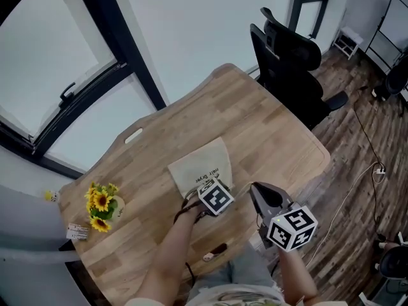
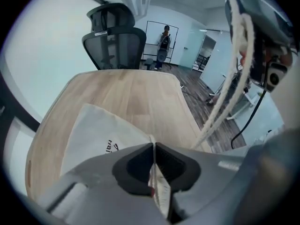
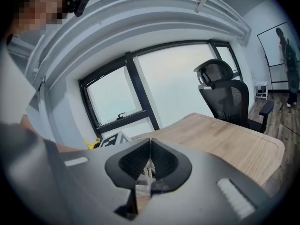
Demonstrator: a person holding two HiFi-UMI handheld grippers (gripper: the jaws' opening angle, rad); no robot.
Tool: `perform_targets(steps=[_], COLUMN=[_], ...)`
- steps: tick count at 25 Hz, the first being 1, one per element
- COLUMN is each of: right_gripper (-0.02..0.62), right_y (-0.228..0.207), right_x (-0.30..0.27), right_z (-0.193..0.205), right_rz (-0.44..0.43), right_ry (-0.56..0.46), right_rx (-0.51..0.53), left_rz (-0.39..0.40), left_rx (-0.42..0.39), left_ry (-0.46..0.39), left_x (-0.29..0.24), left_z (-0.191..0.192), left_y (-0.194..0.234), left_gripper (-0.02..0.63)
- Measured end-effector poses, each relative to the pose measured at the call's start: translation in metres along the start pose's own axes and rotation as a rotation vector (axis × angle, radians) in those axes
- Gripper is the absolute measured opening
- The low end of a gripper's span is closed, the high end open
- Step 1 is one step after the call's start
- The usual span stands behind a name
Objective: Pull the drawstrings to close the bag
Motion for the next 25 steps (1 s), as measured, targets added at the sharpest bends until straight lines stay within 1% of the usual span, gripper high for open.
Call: perform_targets(steps=[2, 3, 5, 7, 8, 10, 12, 14, 17, 19, 21, 23, 25], right_gripper=[0.012, 0.012, 0.012, 0.012, 0.012, 0.012, 0.012, 0.012, 0.012, 0.012, 0.012, 0.012, 0.012], right_y=[-0.007, -0.011, -0.018, -0.024, -0.026, -0.028, -0.026, -0.024, -0.019, -0.013, -0.004, 0.008, 0.019], right_x=[0.003, 0.004, 0.006, 0.007, 0.007, 0.007, 0.003, -0.002, -0.007, -0.009, -0.011, -0.017, -0.024], right_z=[0.0, -0.001, -0.004, -0.009, -0.012, -0.018, -0.023, -0.031, -0.046, -0.056, -0.066, -0.071, -0.074], right_rz=[0.028, 0.046, 0.089, 0.139, 0.163, 0.197, 0.208, 0.208, 0.223, 0.236, 0.237, 0.221, 0.199], right_ry=[-0.004, -0.006, -0.018, -0.039, -0.05, -0.063, -0.074, -0.093, -0.135, -0.184, -0.227, -0.238, -0.233], right_rx=[-0.011, -0.014, -0.018, -0.017, -0.016, -0.012, -0.006, 0.006, 0.034, 0.052, 0.074, 0.09, 0.098], left_rz=[-0.031, -0.05, -0.078, -0.123, -0.165, -0.274, -0.386, -0.515, -0.728, -0.844, -0.93, -1.001, -1.054], left_rx=[0.042, 0.071, 0.161, 0.264, 0.309, 0.396, 0.474, 0.531, 0.618, 0.709, 0.828, 0.935, 1.0], left_ry=[-0.061, -0.108, -0.226, -0.367, -0.445, -0.6, -0.728, -0.81, -0.892, -0.971, -1.072, -1.154, -1.208], left_x=[0.014, 0.025, 0.052, 0.085, 0.105, 0.15, 0.194, 0.234, 0.287, 0.318, 0.345, 0.367, 0.384], left_z=[-0.002, -0.004, -0.006, -0.002, 0.0, 0.008, 0.022, 0.043, 0.081, 0.109, 0.137, 0.164, 0.184], left_y=[0.008, 0.013, 0.023, 0.033, 0.038, 0.045, 0.05, 0.052, 0.05, 0.043, 0.034, 0.024, 0.012], left_gripper=[0.021, 0.021, 0.02, 0.018, 0.018, 0.018, 0.018, 0.018, 0.018, 0.018, 0.017, 0.017, 0.015])
Point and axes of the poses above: the fingertips, and each gripper's own axes: x backward along the fingers, y to its left, z out of its underside, the point moved 6 cm from there along x, backward along the fingers, and after that the axes turned 8 degrees about -y, right-handed, at the moved point
